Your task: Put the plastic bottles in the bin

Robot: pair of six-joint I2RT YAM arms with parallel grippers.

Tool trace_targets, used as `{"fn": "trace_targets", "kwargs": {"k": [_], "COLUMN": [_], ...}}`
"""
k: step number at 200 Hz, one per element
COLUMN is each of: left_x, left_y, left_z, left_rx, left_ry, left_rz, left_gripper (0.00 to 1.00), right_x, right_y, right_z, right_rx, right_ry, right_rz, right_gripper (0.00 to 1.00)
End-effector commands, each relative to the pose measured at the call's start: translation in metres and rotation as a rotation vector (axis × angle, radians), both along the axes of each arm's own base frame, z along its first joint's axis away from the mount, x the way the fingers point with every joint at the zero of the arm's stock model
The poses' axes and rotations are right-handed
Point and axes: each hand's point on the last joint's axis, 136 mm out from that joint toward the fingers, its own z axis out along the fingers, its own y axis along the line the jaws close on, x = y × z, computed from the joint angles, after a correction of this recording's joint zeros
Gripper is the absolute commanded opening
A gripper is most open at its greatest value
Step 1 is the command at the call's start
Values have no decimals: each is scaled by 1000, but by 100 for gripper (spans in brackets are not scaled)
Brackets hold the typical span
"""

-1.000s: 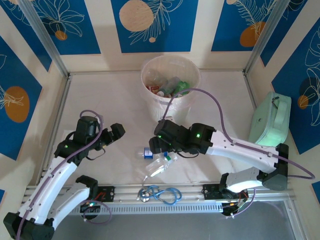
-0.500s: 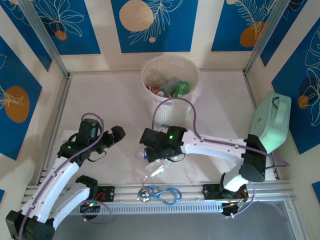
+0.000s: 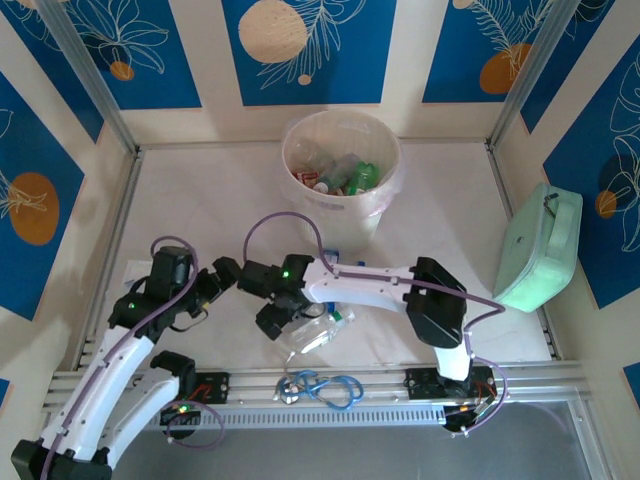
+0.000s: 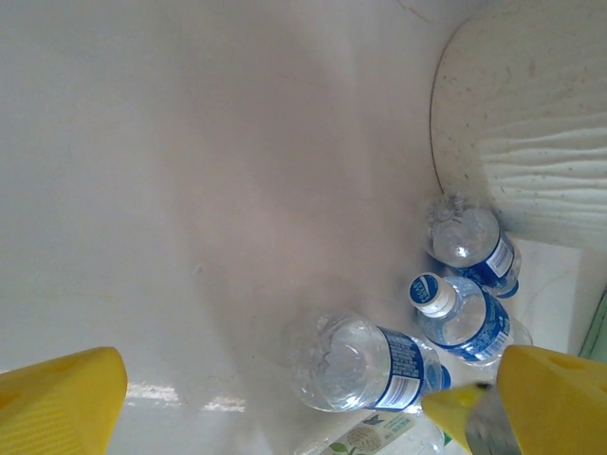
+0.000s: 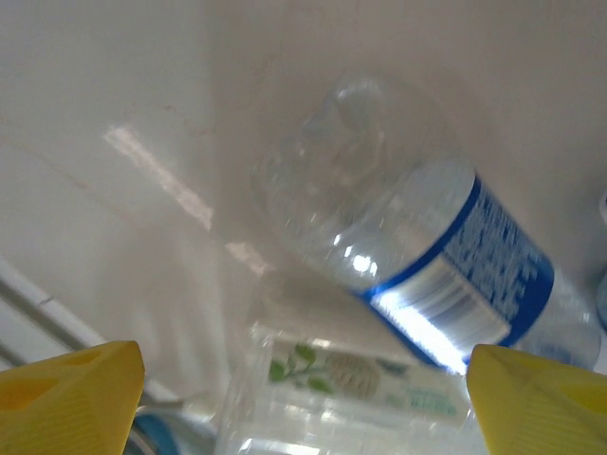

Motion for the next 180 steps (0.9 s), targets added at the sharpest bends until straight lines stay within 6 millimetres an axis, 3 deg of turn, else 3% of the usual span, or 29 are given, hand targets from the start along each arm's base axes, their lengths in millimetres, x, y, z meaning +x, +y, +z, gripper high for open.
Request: {"fn": "trace_targets", "kwargs": {"k": [1, 61, 158, 180], "left_x": [-10, -9, -8, -7], "left_y": [13, 11, 8, 8], "left_z": [-14, -23, -29, -29], "left_rx": [23, -9, -30, -33], "left_ry": [55, 62, 65, 63], "left_rz": [63, 69, 63, 63], "left_gripper": [100, 100, 100, 100], "right_x": [11, 24, 37, 39], "right_y": [3, 5, 13, 11], "right_z": [-8, -28, -28, -31], "right_rx": [-22, -69, -20, -35], "right_ry": [-3, 5, 39, 36], "right_rz": [93, 154, 166, 158], "right_gripper": [90, 90, 89, 85]}}
